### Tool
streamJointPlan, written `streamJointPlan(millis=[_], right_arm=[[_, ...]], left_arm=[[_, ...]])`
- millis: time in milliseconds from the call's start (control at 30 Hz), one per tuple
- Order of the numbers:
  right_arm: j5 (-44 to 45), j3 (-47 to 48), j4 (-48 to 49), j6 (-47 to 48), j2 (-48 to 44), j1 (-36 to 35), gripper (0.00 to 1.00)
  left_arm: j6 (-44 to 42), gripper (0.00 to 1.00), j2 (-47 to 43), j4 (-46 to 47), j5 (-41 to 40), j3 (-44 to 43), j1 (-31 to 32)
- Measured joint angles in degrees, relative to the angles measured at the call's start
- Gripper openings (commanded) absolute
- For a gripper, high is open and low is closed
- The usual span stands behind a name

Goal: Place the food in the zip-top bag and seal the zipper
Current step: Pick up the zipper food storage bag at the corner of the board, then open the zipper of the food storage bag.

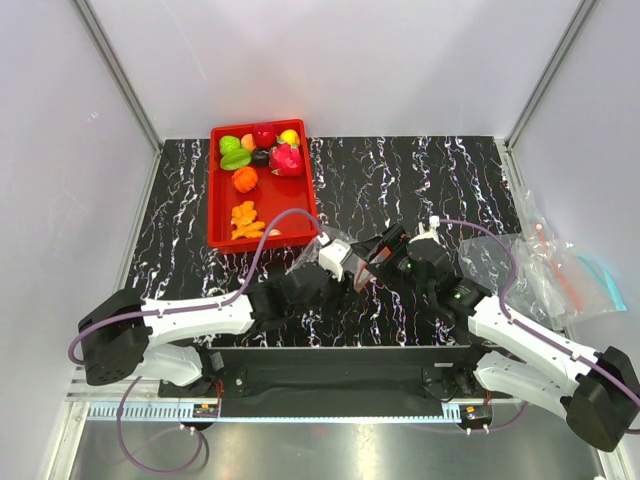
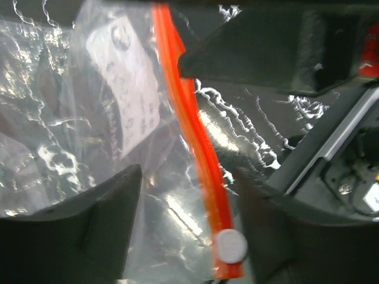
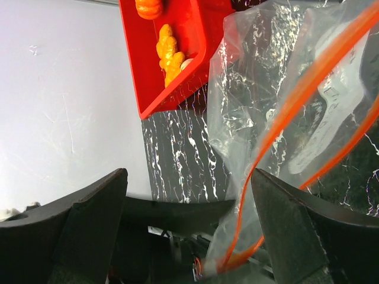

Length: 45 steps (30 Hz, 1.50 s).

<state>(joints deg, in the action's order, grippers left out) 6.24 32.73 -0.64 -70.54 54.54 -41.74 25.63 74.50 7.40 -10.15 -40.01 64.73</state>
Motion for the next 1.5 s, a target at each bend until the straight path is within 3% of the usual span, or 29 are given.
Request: streamJointPlan(millis=[100,233,333,500,733,1233,1500], right_arm=[[0.13,0.04,-0.63,0.07,-0.17,0.00,0.92],[0.59,0.04,-3.30,0.24,-0.90,0.00,0.92],[1.90,0.22,-6.25,0.70,-1.92,-0.02,0.93],[5.53,1.07,-13.51,1.90,-5.79,-0.02,0.79],[8.76,1.51,-20.76,2.64,-9.18,-0.02,0.74],[8.39,4.48,-14.40,2.12,7.28,-0.02,0.73],[7.61,6.36,-9.79,1.88,9.42,-0.02,0.70]], left_arm=[[1.05,0.23,0.70,-0.13,-0.57,0.37,0.02],[1.97,0.11,0.52,0.35,-1.25,1.18,-0.31],[3.04,0.09,0.15,0.35,-1.16,1.53,-1.33],[5.40,0.08,-2.01,1.42,-0.20,3.56,-5.88],[6.71,0.07,-4.15,1.79,0.70,4.87,-8.11],[7.32,0.06,-8.87,3.10,2.23,6.78,-8.11],[7.30,0.05,-8.92,3.13,2.47,6.91,-8.11]])
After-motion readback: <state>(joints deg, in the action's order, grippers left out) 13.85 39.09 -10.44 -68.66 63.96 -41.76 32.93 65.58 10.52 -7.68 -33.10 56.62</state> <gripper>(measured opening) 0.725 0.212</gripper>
